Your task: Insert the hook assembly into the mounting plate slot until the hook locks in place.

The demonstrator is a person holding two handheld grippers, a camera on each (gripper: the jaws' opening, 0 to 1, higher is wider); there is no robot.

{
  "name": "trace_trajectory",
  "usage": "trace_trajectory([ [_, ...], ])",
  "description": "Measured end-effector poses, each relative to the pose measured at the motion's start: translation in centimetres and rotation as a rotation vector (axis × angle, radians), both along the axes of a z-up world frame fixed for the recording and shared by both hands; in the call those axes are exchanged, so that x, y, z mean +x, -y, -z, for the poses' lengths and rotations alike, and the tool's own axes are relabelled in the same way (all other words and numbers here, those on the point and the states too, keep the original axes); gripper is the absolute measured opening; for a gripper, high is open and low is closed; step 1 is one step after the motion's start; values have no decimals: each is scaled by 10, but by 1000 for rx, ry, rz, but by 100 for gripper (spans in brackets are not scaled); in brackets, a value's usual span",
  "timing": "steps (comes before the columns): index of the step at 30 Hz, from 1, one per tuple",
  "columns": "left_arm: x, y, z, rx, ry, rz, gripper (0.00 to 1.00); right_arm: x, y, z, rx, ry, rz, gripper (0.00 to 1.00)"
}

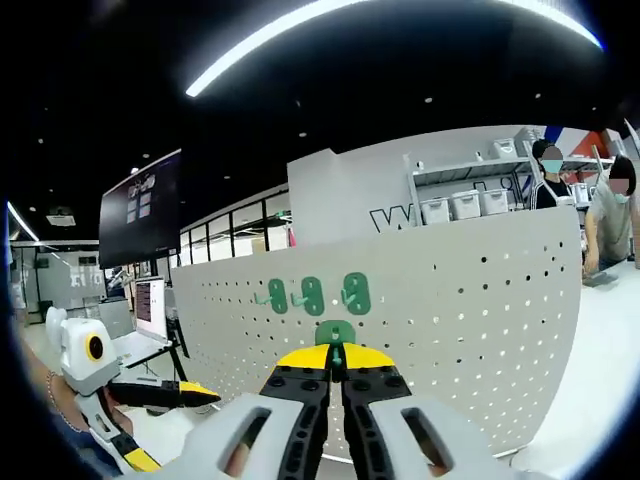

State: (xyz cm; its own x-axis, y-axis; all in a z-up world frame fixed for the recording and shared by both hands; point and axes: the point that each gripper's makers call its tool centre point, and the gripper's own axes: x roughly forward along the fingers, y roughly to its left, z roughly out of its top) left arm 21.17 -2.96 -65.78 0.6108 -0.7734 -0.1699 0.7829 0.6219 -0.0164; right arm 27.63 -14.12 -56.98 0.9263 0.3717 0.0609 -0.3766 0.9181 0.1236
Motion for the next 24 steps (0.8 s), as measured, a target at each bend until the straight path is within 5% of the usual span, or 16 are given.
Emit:
trace_trajectory([
  [24, -1, -21, 4, -4, -11, -67, 87, 48, 35, -20, -23, 72, 124, 0],
])
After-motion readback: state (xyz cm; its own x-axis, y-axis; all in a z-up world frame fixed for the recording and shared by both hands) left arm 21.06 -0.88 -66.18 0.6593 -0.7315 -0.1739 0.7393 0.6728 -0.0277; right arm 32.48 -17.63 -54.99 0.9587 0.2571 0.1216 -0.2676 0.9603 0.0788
